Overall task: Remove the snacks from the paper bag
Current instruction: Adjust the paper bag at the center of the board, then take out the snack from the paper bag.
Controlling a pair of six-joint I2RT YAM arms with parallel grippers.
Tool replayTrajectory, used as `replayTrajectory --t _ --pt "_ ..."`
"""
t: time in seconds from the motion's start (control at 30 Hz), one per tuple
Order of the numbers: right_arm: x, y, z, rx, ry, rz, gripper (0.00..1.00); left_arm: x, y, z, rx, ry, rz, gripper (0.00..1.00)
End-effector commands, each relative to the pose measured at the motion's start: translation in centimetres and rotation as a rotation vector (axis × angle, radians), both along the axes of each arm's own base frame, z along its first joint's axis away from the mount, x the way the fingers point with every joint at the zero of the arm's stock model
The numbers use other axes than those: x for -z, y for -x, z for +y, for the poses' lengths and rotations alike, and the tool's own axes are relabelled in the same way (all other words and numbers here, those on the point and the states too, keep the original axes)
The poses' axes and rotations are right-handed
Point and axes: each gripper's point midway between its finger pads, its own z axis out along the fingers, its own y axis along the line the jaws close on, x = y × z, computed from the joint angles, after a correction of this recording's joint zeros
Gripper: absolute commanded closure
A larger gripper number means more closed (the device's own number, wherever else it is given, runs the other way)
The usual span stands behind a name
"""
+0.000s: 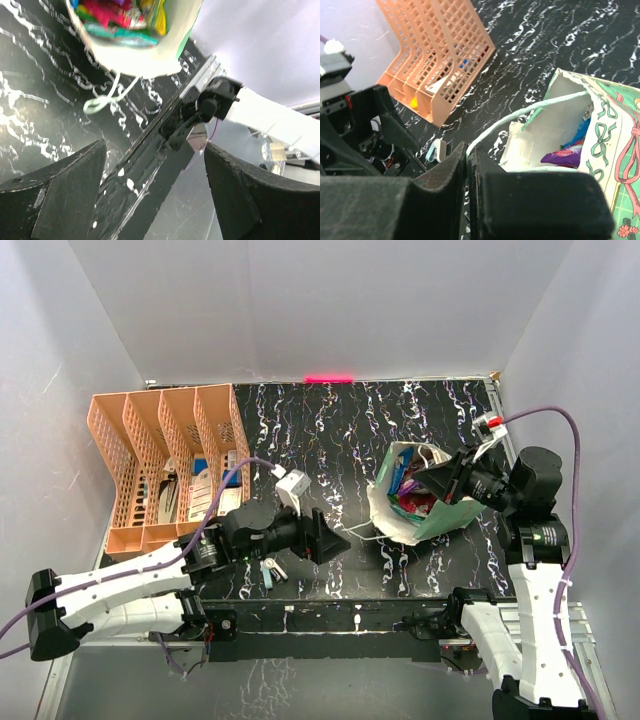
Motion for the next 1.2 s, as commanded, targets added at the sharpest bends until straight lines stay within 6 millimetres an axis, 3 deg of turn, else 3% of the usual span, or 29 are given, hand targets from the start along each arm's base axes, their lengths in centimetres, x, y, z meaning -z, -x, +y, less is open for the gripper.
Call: replayTrajectory --t 0.0,0.13,0.23,0.5,0.67,0.93,1.17 --pt "-2.8 1.9 1.5 -0.12 -0.027 -0.114 0.93 -3.5 -1.8 -0.9 -0.033 0.003 -0.105 0.22" --pt "-2.5 1.7 1.1 -0.076 -0.023 -0.109 0.93 -4.8 -3.2 -3.6 0.013 -0.038 -0.207 0.23" --pt "-3.0 1.5 0.7 -0.042 -0.024 -0.114 0.93 -4.1 -4.7 -6.4 0.06 -0.118 -0.296 0.35" --pt "-3.9 1.2 0.5 -0.017 -0.018 -0.131 0.93 -4.9 -8.5 -11.9 0.092 -0.11 -0.657 0.43" --pt "-4.3 1.4 0.5 -0.019 -0.015 -0.14 0.93 -4.3 -11.2 -14.8 0.049 -0.156 -0.744 0.57" --pt "-4.9 1.5 0.5 -0.017 -0.013 -0.155 0.93 -3.4 -13.1 -18.4 0.005 -0.092 -0.797 0.61" --pt "-5.4 1.6 0.3 -0.007 -0.001 -0.174 0.93 -1.7 -13.9 -20.5 0.01 -0.092 -0.797 0.53"
